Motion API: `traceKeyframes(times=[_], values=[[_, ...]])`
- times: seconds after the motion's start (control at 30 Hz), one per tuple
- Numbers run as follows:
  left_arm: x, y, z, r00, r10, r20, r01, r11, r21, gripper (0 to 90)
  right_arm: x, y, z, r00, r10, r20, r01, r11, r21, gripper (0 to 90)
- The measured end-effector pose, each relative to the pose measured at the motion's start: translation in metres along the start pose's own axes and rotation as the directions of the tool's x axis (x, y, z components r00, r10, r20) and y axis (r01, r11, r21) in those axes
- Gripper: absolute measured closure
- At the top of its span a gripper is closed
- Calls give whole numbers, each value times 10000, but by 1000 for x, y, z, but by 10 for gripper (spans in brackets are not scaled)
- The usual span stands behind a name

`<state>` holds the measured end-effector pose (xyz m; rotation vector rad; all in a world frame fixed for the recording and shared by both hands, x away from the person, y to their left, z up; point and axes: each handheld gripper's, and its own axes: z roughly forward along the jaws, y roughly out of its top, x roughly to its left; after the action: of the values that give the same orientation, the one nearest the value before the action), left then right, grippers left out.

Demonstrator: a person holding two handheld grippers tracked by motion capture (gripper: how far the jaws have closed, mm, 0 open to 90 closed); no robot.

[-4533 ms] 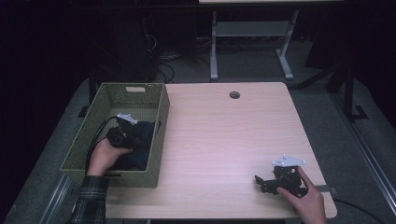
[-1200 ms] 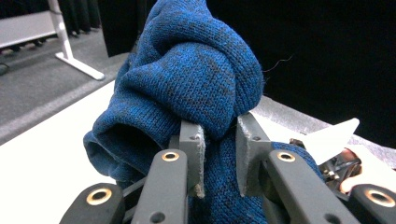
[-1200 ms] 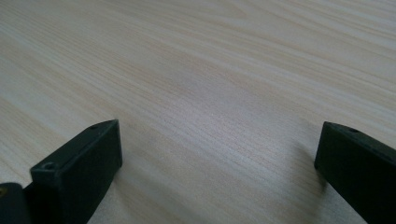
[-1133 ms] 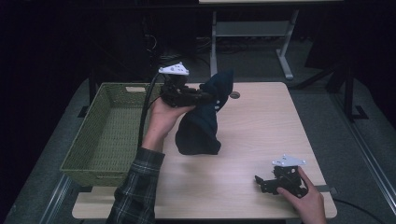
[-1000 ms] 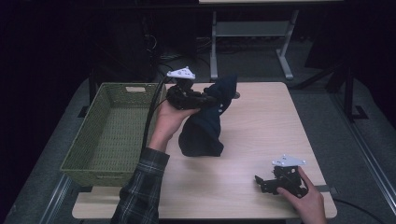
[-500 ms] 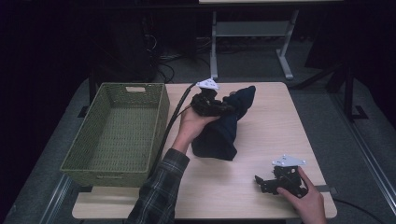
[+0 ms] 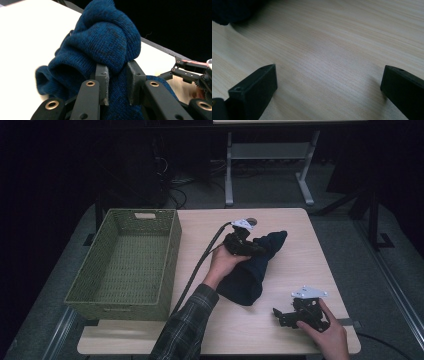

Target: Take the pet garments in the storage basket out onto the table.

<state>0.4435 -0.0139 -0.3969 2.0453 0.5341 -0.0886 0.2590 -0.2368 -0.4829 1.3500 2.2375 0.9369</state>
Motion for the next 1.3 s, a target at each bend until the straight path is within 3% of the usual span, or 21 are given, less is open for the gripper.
traceKeyframes(times=[0.23, 0.43, 0.53, 0.87, 1.3], values=[[2, -9, 15, 9997, -240, 110, 236, 9993, 300, 684, 0, 0, 0, 10000, -20, 6, 20, 10000, 3, 4], [-2, -5, 9, 9995, -287, 123, 285, 9994, 192, 454, 0, 0, 0, 10000, -22, 7, 22, 10000, 6, 4], [-6, -4, 5, 10000, -82, -10, 82, 9999, 81, 355, 0, 0, 0, 10000, -22, 10, 22, 10000, 6, 4], [-13, -7, -18, 9988, 124, -482, -120, 9999, 82, 186, 0, 0, 0, 10000, 23, -3, -22, 10000, 22, 4], [-23, -24, -64, 9873, 209, -1577, -177, 9996, 216, 135, 0, 0, 0, 10000, 1, -1, -1, 10000, 21, 4]])
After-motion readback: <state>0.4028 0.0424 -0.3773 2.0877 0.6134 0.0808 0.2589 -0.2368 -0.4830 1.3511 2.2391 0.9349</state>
